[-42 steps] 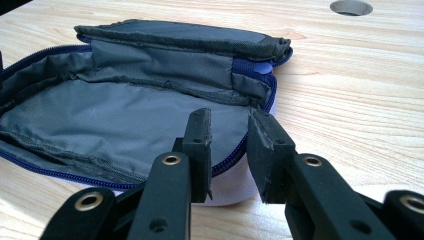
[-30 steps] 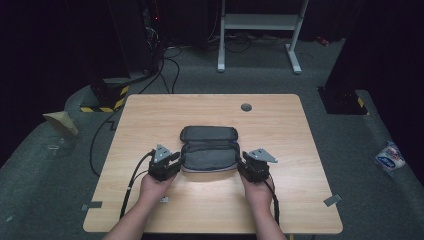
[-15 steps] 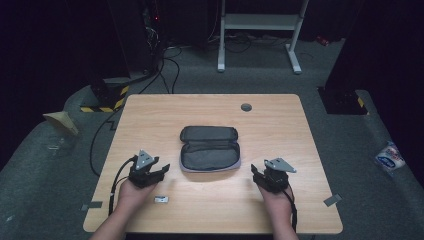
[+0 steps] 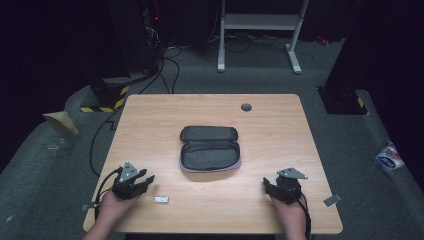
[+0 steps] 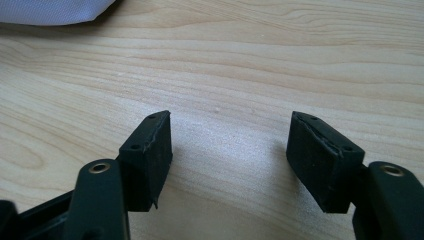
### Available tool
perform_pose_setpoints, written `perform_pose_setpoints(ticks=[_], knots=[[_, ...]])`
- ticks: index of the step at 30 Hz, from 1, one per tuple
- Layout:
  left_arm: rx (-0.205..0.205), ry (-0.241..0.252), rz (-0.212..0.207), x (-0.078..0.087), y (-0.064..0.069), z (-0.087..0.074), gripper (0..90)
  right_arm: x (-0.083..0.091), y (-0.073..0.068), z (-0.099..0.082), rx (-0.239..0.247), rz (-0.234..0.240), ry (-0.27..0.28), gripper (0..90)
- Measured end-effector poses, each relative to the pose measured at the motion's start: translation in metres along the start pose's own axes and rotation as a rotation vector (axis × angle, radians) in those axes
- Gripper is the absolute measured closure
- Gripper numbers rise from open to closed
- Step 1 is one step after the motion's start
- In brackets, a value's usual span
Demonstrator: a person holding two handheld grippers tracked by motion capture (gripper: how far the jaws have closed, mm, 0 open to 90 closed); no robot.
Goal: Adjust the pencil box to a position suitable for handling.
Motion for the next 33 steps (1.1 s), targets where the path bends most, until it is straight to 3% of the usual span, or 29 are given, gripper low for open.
perform_pose_setpoints(ticks=[5, 10, 15, 25, 29, 33], knots=[[0.044, 0.047, -0.026, 0.006, -0.007, -0.003, 57.2, 0.001, -0.002, -0.001, 0.005, -0.013, -0.002, 32.9], [0.058, 0.035, -0.049, 0.009, -0.007, -0.007, 56.6, -0.002, -0.002, 0.002, -0.012, -0.040, -0.005, 32.6], [0.042, 0.024, -0.063, 0.009, -0.003, -0.007, 52.2, -0.003, -0.003, 0.002, -0.021, -0.048, -0.007, 32.6], [0.007, 0.029, -0.132, 0.012, 0.010, -0.006, 45.6, -0.003, -0.003, 0.002, -0.024, -0.050, -0.008, 32.5], [0.018, 0.041, -0.179, 0.013, 0.016, -0.008, 45.9, -0.003, -0.003, 0.002, -0.023, -0.050, -0.008, 32.5], [-0.009, 0.036, -0.203, 0.013, 0.021, -0.009, 45.7, -0.003, -0.003, 0.002, -0.024, -0.050, -0.009, 32.5]])
Point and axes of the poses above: each handheld gripper's, and its own axes: x roughly backward along the jaws, z roughly out of its top, y roughly to its right, the point moved 3 cm from there along -x, roughly forward along the jaws, and after that the axes turned 13 degrees about -z, right-handed, at the moved point
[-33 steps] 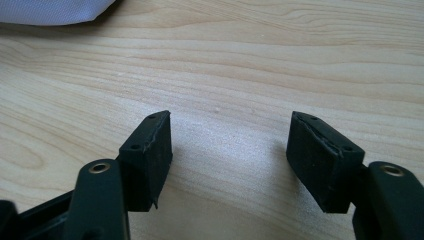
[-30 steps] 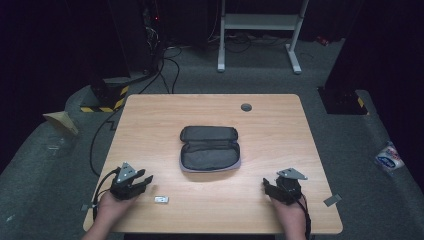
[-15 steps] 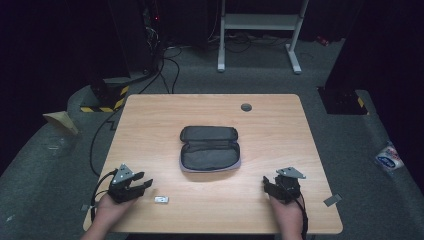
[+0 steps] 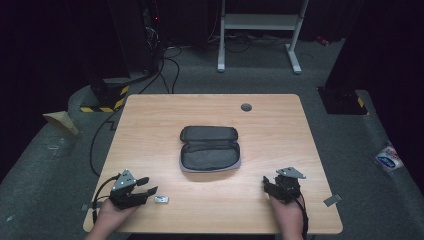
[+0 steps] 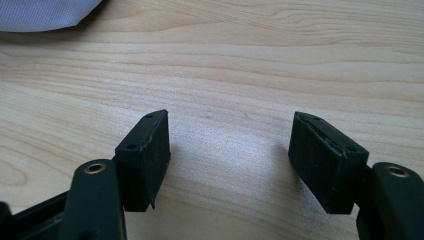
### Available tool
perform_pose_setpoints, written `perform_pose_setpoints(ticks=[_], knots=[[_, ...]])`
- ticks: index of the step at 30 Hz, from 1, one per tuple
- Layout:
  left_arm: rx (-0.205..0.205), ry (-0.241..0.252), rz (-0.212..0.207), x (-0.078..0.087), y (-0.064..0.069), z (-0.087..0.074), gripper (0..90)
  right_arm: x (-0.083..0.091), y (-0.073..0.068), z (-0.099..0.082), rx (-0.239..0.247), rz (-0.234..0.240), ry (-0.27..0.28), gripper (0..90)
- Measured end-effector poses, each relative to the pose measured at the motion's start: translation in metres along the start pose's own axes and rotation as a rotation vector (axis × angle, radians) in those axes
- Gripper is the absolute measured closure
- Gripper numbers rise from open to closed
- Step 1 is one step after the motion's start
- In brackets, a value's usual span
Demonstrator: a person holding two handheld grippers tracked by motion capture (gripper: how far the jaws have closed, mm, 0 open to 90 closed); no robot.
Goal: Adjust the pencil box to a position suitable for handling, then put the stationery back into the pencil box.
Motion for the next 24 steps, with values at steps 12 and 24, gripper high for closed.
perform_pose_setpoints(ticks=[12, 24], knots=[[-0.024, -0.022, -0.069, -0.009, 0.009, -0.003, 45.8, 0.000, 0.000, 0.000, 0.000, -0.001, 0.001, 32.6], [-0.047, -0.072, -0.114, -0.020, 0.021, -0.008, 49.3, 0.000, -0.001, 0.000, -0.002, -0.008, 0.002, 32.8]])
Point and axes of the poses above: each handheld gripper's, and its own axes: x roughly backward along the jaws, z roughly out of its top, y roughly to its right, the point moved 3 cm from there along -x, roughly forward along the jaws, and after that the axes turned 13 degrees about -z, right-handed, at the moved point
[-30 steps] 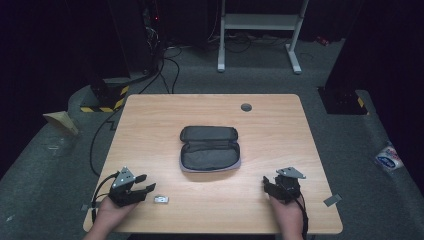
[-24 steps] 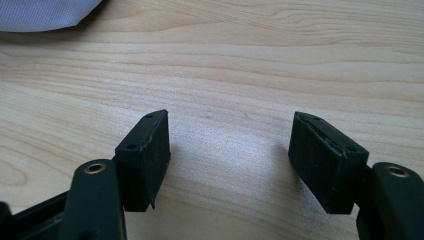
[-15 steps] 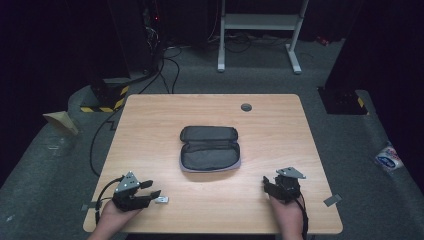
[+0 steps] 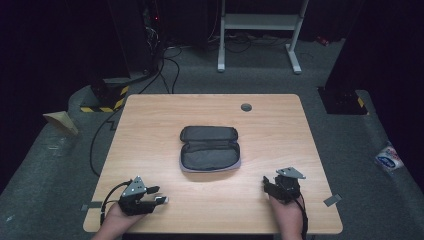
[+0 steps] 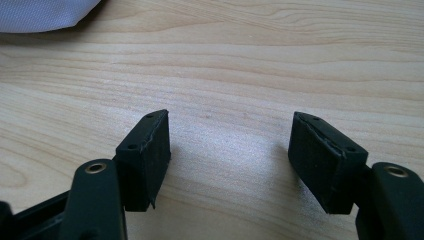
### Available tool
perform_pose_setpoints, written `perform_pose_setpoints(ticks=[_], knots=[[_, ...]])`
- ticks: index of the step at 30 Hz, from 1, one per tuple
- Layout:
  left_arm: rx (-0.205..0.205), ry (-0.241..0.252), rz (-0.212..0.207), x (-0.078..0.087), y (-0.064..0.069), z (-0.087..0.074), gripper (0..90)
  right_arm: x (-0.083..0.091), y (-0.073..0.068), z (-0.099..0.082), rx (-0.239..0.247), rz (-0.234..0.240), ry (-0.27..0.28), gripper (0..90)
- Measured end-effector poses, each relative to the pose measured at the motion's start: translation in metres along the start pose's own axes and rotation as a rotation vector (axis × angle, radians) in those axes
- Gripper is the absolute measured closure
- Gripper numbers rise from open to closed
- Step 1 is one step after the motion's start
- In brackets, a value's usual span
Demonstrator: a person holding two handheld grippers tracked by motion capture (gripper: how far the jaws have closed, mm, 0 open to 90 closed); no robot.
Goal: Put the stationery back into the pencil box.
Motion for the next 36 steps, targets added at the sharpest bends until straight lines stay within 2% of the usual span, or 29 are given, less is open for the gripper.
perform_pose_setpoints(ticks=[4, 10, 12, 14, 20, 22, 32, 36], knots=[[-0.020, -0.008, 0.004, 0.001, 0.002, 0.000, 51.9, 0.000, 0.000, 0.000, 0.000, 0.001, 0.000, 32.8], [-0.015, -0.017, -0.003, 0.000, 0.004, -0.001, 56.0, 0.000, 0.000, 0.000, 0.001, 0.003, 0.000, 32.8], [-0.034, -0.034, 0.000, -0.002, 0.005, -0.001, 59.9, 0.000, 0.000, 0.000, -0.001, 0.005, -0.002, 32.8], [-0.055, -0.053, 0.012, -0.003, 0.006, -0.002, 62.9, 0.000, 0.000, 0.000, 0.001, 0.007, -0.001, 32.8], [-0.046, -0.053, 0.042, -0.002, 0.002, -0.003, 71.8, 0.000, 0.000, 0.000, 0.002, 0.007, -0.001, 32.8], [-0.047, -0.051, 0.052, -0.001, 0.000, -0.003, 72.1, 0.000, 0.000, 0.000, 0.002, 0.008, -0.001, 32.8], [0.002, -0.007, 0.132, 0.004, -0.013, -0.007, 72.1, 0.000, 0.000, 0.000, 0.002, 0.007, -0.001, 32.8], [0.008, 0.002, 0.161, 0.003, -0.014, -0.008, 64.6, 0.000, 0.000, 0.000, 0.000, 0.005, -0.001, 32.9]])
Point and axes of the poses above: each handheld gripper's, and its own axes: x roughly backward along the jaws, z roughly out of its top, y roughly to its right, the point moved 3 cm from there along -x, roughly forward along the jaws, and after that the axes turned 13 degrees about -z, right-handed, at the moved point
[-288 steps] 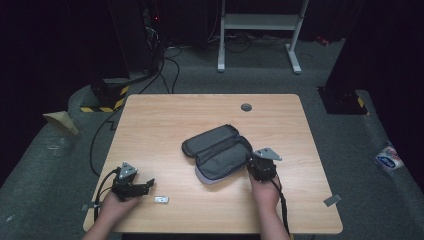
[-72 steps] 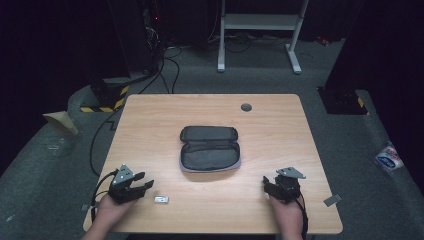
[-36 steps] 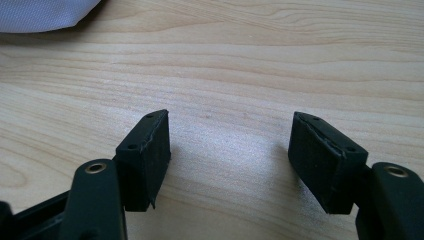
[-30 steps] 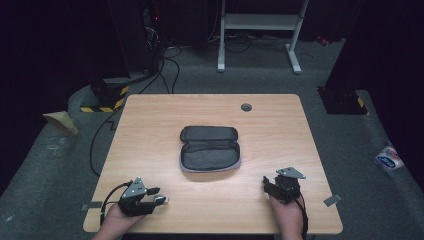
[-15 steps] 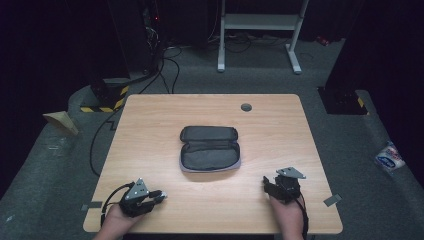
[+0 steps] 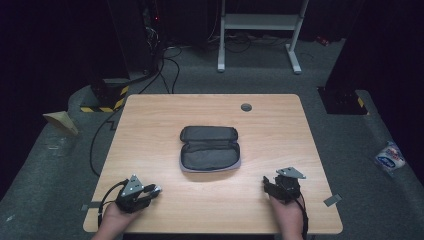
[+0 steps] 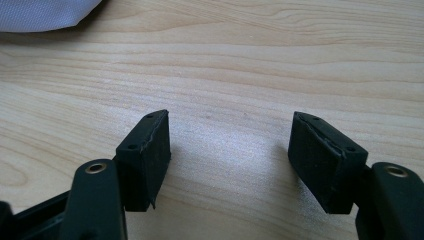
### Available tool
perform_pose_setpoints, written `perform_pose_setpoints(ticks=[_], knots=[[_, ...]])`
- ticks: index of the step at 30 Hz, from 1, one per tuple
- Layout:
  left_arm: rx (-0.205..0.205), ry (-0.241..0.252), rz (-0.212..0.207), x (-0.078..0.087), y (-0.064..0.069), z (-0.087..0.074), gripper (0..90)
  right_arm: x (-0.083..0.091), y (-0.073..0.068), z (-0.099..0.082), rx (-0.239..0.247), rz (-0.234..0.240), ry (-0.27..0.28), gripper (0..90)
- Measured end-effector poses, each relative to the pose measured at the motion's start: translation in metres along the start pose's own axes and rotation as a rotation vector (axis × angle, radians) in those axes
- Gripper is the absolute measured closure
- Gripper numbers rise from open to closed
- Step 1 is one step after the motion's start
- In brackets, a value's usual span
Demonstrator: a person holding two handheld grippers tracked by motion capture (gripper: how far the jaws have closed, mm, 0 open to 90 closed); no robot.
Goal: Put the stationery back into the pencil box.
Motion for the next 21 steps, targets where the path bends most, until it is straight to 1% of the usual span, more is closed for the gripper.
perform_pose_setpoints(ticks=[2, 3, 6, 11, 14, 21], knots=[[0.005, 0.000, 0.017, 0.0003, -0.0008, -0.0005, 56.3, 0.0000, 0.0000, 0.0000, 0.000, 0.000, 0.000, 32.8], [0.019, 0.004, 0.014, 0.0004, -0.0010, -0.0009, 54.5, 0.0000, 0.0000, 0.0000, -0.001, 0.000, -0.001, 32.9], [0.020, 0.004, 0.018, 0.0007, -0.0016, -0.0011, 52.8, 0.0000, 0.0000, 0.0000, 0.000, 0.000, 0.000, 32.8], [0.026, 0.004, 0.020, 0.0012, -0.0012, -0.0015, 53.3, -0.0001, 0.0002, 0.0001, 0.001, 0.001, 0.000, 32.9], [0.026, 0.008, 0.019, 0.0020, -0.0012, -0.0022, 57.3, 0.0000, 0.0001, 0.0000, 0.000, 0.001, -0.001, 32.9], [0.022, 0.010, 0.011, 0.0025, -0.0001, -0.0027, 63.0, 0.0001, 0.0000, 0.0000, -0.001, 0.001, -0.002, 32.9]])
Point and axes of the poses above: each handheld gripper's, and its own axes: x roughly backward along the jaws, z roughly out of its top, y roughly to its right, the point moved 3 cm from there along -x, roughly forward along the jaws, and after that the axes turned 13 degrees about -z, right-handed, at the moved point
